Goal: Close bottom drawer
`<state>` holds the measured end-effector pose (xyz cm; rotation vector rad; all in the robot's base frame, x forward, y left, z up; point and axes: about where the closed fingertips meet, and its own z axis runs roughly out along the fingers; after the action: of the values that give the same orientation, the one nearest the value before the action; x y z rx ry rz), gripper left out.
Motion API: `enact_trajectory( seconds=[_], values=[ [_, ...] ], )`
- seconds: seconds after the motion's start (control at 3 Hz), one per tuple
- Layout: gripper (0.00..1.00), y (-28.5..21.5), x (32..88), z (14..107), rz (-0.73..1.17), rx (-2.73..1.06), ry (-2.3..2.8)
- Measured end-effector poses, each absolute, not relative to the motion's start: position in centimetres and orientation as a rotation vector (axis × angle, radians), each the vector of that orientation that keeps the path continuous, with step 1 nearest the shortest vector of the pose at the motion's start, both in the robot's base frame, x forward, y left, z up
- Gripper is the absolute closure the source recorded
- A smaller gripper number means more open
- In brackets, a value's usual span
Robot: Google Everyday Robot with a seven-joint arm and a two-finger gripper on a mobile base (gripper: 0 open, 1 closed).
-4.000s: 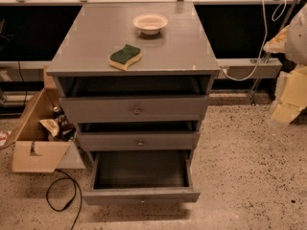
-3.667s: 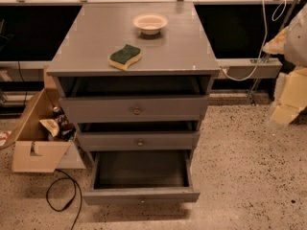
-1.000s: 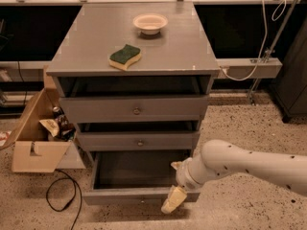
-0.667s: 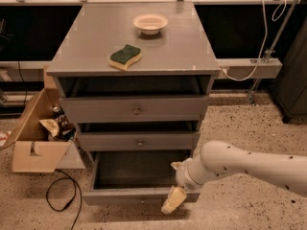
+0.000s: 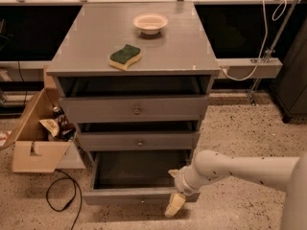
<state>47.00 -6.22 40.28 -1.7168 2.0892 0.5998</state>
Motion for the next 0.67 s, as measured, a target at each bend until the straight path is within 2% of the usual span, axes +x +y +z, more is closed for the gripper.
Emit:
enact_trajectory(
  seconds=[0.67],
  values=[
    [0.5, -7.6, 48.2, 30.3, 0.662, -1.771, 2.125]
  ],
)
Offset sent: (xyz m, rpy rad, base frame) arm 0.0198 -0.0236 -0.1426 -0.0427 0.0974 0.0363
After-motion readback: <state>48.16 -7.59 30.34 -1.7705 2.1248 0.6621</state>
